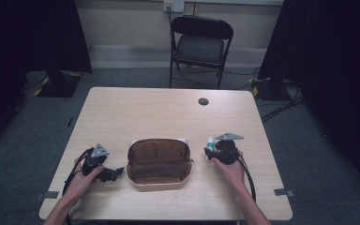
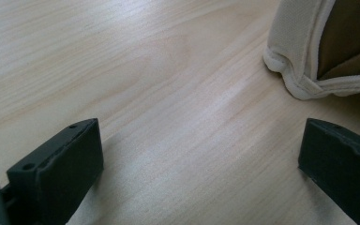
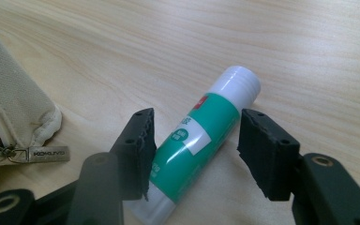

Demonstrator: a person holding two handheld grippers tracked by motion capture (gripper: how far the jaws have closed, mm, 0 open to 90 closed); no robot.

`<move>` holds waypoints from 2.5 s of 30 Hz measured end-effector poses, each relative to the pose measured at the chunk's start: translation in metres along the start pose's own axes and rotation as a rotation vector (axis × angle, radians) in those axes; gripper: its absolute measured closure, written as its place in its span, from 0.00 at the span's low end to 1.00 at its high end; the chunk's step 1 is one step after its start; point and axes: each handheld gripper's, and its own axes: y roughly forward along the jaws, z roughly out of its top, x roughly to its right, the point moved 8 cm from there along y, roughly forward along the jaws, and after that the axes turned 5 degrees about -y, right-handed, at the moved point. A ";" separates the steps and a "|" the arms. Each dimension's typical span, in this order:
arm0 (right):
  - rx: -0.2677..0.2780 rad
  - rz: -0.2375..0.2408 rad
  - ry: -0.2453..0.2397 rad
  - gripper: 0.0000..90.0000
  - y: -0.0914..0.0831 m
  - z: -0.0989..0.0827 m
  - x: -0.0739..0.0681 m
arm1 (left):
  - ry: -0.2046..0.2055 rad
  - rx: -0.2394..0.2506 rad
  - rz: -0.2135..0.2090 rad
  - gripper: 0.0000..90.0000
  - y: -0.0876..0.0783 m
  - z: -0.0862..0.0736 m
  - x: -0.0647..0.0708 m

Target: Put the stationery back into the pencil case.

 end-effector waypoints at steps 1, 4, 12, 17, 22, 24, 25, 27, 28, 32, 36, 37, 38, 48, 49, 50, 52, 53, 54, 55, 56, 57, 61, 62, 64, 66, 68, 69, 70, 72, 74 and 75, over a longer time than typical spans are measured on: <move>-0.002 0.001 0.002 0.53 0.000 0.000 0.000 | 0.000 0.000 0.000 0.00 0.000 0.000 0.000; -0.003 0.001 -0.001 0.56 0.000 -0.001 0.001 | 0.000 -0.001 0.000 0.00 0.000 0.000 0.000; -0.026 0.020 0.002 0.65 0.001 -0.006 0.002 | 0.000 0.000 0.000 0.00 0.000 0.000 0.000; -0.039 0.054 0.018 0.73 0.000 -0.007 0.001 | 0.000 -0.001 0.000 0.00 0.000 0.000 0.000; -0.048 0.054 -0.005 0.73 -0.002 -0.008 -0.001 | 0.004 -0.001 0.000 0.00 0.000 0.000 0.000; -0.055 0.051 -0.021 0.73 -0.002 -0.008 -0.002 | 0.000 0.000 -0.001 0.00 0.000 0.000 0.000; -0.059 0.050 -0.023 0.72 -0.002 -0.008 -0.003 | 0.001 0.000 0.000 0.00 0.000 0.000 0.000; -0.064 0.053 -0.042 0.71 0.000 -0.009 -0.004 | -0.001 0.001 -0.001 0.00 0.001 0.001 0.000; -0.071 0.054 -0.051 0.70 0.000 -0.010 -0.005 | -0.002 -0.002 -0.002 0.00 0.001 0.001 0.000; -0.071 0.036 -0.086 0.70 0.001 -0.010 -0.008 | 0.003 -0.002 -0.003 0.00 0.001 0.001 0.000; -0.074 0.025 -0.100 0.73 0.001 -0.010 -0.012 | 0.007 -0.004 -0.004 0.00 0.001 0.001 -0.001; -0.078 0.032 -0.098 0.73 0.001 -0.010 -0.013 | 0.008 -0.004 -0.004 0.00 0.001 0.001 -0.001; -0.081 0.033 -0.094 0.73 0.001 -0.010 -0.014 | 0.008 -0.005 -0.004 0.00 0.001 0.001 -0.001; -0.085 0.069 -0.067 0.73 -0.002 -0.011 -0.013 | 0.009 -0.004 -0.004 0.00 0.001 0.001 -0.001; -0.084 0.074 -0.070 0.73 -0.002 -0.012 -0.013 | 0.008 -0.003 -0.004 0.00 0.001 0.002 0.000; -0.085 0.074 -0.067 0.73 -0.003 -0.012 -0.013 | 0.007 -0.002 -0.004 0.00 0.001 0.002 0.000; -0.080 0.077 -0.067 0.73 -0.005 -0.011 -0.012 | 0.010 -0.004 -0.003 0.00 0.001 0.001 -0.001; -0.072 0.076 -0.061 0.73 -0.007 -0.009 -0.012 | 0.010 -0.004 -0.003 0.00 0.001 0.001 -0.001; -0.064 0.080 -0.052 0.73 -0.010 -0.008 -0.012 | 0.010 -0.004 -0.003 0.00 0.001 0.001 -0.001; -0.056 0.080 -0.049 0.73 -0.012 -0.006 -0.012 | 0.009 -0.004 -0.003 0.00 0.001 0.001 -0.001; -0.049 0.078 -0.046 0.73 -0.014 -0.005 -0.011 | 0.009 -0.004 -0.002 0.00 0.001 0.001 -0.001; -0.039 0.081 -0.042 0.73 -0.016 -0.004 -0.010 | 0.008 -0.004 -0.002 0.00 0.001 0.001 -0.001; -0.013 0.081 -0.016 0.73 -0.026 0.000 -0.008 | 0.007 -0.004 0.000 0.00 0.001 0.001 -0.001; -0.009 0.079 -0.015 0.73 -0.028 0.001 -0.008 | 0.006 -0.004 0.000 0.00 0.001 0.001 0.000; 0.008 0.079 -0.008 0.73 -0.033 0.004 -0.006 | 0.006 -0.005 -0.001 0.00 0.001 0.001 0.000; 0.027 0.082 -0.001 0.73 -0.037 0.007 -0.004 | 0.006 -0.004 0.000 0.00 0.001 0.001 0.000; 0.035 0.082 0.003 0.73 -0.041 0.008 -0.004 | 0.006 -0.004 0.000 0.00 0.001 0.001 0.000; 0.037 0.083 -0.002 0.73 -0.042 0.009 -0.004 | 0.006 -0.004 0.000 0.00 0.001 0.001 -0.001; 0.038 0.083 0.001 0.73 -0.043 0.010 -0.003 | 0.005 -0.004 0.000 0.00 0.001 0.001 0.000; 0.052 0.086 0.005 0.73 -0.045 0.013 -0.002 | 0.006 -0.004 0.000 0.00 0.001 0.001 0.000; 0.064 0.085 0.008 0.73 -0.049 0.016 -0.001 | 0.005 -0.004 0.000 0.00 0.001 0.001 0.000; 0.070 0.087 0.015 0.73 -0.051 0.018 0.000 | 0.006 -0.003 0.000 0.00 0.001 0.001 0.000</move>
